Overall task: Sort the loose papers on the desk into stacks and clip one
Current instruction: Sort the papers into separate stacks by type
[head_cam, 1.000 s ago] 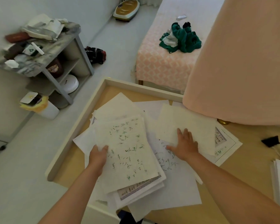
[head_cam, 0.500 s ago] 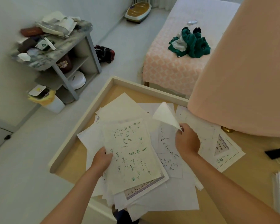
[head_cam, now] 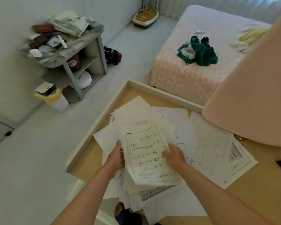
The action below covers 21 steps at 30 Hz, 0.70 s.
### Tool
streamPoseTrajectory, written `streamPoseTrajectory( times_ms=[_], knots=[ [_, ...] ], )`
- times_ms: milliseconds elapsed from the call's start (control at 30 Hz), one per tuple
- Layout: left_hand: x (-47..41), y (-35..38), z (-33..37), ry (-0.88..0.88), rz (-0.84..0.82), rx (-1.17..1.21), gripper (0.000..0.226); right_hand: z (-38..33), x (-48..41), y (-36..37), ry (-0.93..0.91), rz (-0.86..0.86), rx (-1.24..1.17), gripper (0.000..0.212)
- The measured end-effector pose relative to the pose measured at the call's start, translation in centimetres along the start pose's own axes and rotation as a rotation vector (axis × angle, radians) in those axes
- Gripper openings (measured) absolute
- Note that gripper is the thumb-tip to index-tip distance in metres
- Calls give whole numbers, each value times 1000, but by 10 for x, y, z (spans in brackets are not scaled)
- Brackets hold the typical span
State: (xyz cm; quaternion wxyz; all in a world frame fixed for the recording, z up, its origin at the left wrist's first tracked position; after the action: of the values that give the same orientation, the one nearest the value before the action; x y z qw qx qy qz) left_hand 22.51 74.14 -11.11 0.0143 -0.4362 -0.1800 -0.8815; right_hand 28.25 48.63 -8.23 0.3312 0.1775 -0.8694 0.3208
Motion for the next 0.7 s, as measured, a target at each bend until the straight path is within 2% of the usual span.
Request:
streamPoseTrajectory(
  times_ms=[67, 167, 233, 333, 433, 500, 600, 700],
  knots=[
    [-4, -1, 0, -23, -6, -133, 42, 4, 1, 6, 34, 32, 43, 45],
    [-11, -7, 6, 42, 72, -325, 37, 3, 0, 13, 62, 75, 43, 55],
    [-14, -6, 11, 98, 95, -358, 38, 1, 3, 14, 49, 124, 82, 62],
    [-18, 1, 19, 152, 14, -369, 41, 11, 13, 8, 98, 162, 130, 77],
    [-14, 11, 31, 243, -71, -445, 46, 25, 27, -3, 91, 181, 17, 87],
    [-1, 22, 44, 305, -119, -439, 52, 27, 39, -15, 6, 202, -180, 91],
    [13, 37, 55, 334, -200, -403, 57, 25, 51, -27, -96, 98, -491, 81],
    [31, 66, 64, 373, -248, -393, 50, 13, 67, -38, -184, 9, -517, 36]
  ],
)
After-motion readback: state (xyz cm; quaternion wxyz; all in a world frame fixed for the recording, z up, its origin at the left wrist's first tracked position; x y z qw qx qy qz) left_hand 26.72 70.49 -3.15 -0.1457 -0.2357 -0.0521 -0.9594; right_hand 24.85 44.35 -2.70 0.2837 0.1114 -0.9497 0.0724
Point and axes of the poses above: each hand's wrist, its own x-axis away from the middle knuckle, its own y-axis out of the palm, z = x × y, the point moved 9 cm from there along -x, towards the middle knuckle, and after that the axes turned 13 degrees about -z, right-handed, at the moved point
